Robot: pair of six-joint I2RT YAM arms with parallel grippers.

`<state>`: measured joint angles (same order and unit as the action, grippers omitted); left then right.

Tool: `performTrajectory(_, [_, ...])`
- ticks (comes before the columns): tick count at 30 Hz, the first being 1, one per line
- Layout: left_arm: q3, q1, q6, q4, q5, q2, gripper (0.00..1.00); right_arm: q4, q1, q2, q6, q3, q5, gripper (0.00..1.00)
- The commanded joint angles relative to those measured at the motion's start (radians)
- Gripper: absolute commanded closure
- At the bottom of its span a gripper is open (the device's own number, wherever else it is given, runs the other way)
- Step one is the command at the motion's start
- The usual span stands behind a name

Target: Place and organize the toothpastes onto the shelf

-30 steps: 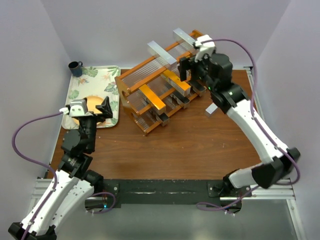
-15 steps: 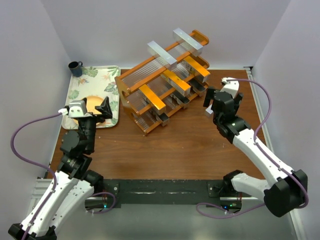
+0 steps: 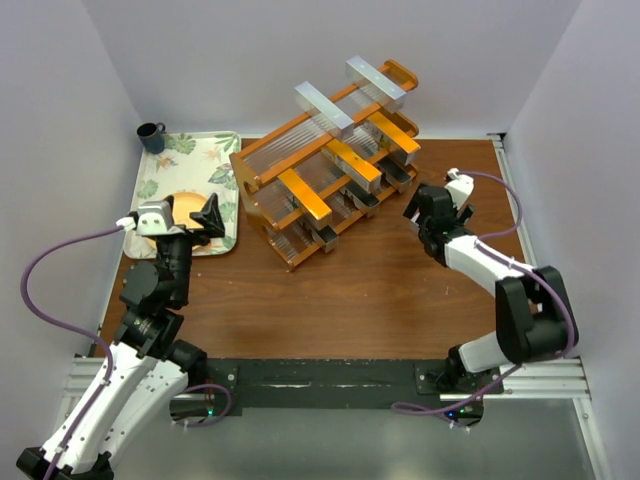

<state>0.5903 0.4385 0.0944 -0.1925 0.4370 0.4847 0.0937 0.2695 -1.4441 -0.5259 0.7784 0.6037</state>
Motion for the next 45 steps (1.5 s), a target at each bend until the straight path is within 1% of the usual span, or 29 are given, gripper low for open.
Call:
performTrajectory(1, [-0.014, -0.007, 0.011, -0.016, -0.012, -0.006, 0.04, 0.057, -0.021, -0.097, -0.118, 0.058, -0.019, 0.02])
performTrajectory(5, [-0.014, -0.007, 0.013, -0.018, -0.017, -0.001, 0.04, 0.066, -0.03, -0.16, -0.184, 0.059, -0.019, 0.05])
performTrajectory(15, [-0.017, -0.007, 0.013, -0.021, -0.021, 0.002, 0.05, 0.089, -0.035, -0.268, -0.181, 0.111, 0.024, 0.18])
performTrajectory(17, [-0.017, -0.007, 0.013, -0.022, -0.021, 0.002, 0.05, 0.086, -0.035, -0.277, -0.181, 0.122, 0.022, 0.2])
performTrajectory(21, [-0.017, -0.007, 0.013, -0.022, -0.021, 0.002, 0.05, 0.086, -0.038, -0.289, -0.181, 0.124, 0.021, 0.28])
performTrajectory(25, [-0.017, -0.007, 0.013, -0.024, -0.023, 0.003, 0.05, 0.083, -0.038, -0.268, -0.183, 0.104, 0.016, 0.32])
performTrajectory(27, [-0.017, -0.007, 0.013, -0.025, -0.024, 0.002, 0.05, 0.087, -0.039, -0.256, -0.183, 0.088, 0.013, 0.42])
performTrajectory(29, [-0.018, -0.007, 0.013, -0.025, -0.026, -0.001, 0.05, 0.084, -0.042, -0.245, -0.181, 0.082, 0.01, 0.5])
performTrajectory(31, [-0.018, -0.007, 0.013, -0.024, -0.026, -0.003, 0.05, 0.078, -0.042, -0.237, -0.184, 0.073, 0.008, 0.55])
performTrajectory(33, [-0.018, -0.007, 0.013, -0.024, -0.024, -0.006, 0.05, 0.075, -0.042, -0.216, -0.184, 0.058, 0.008, 0.65])
performTrajectory(37, [-0.018, -0.007, 0.013, -0.024, -0.024, -0.009, 0.05, 0.054, -0.042, -0.139, -0.175, 0.016, 0.016, 0.67])
performTrajectory(41, [-0.02, -0.007, 0.013, -0.028, -0.029, -0.012, 0.05, 0.035, -0.042, -0.015, -0.134, -0.044, 0.037, 0.67])
performTrajectory(42, [-0.021, -0.007, 0.013, -0.028, -0.03, -0.012, 0.05, 0.023, -0.042, 0.048, -0.12, -0.059, 0.047, 0.67])
performTrajectory(44, [-0.021, -0.007, 0.013, -0.028, -0.03, -0.012, 0.05, -0.009, -0.042, 0.117, -0.071, -0.071, 0.048, 0.68])
performTrajectory(45, [-0.02, -0.007, 0.013, -0.028, -0.03, -0.011, 0.05, -0.023, -0.042, 0.184, -0.054, -0.077, 0.05, 0.69])
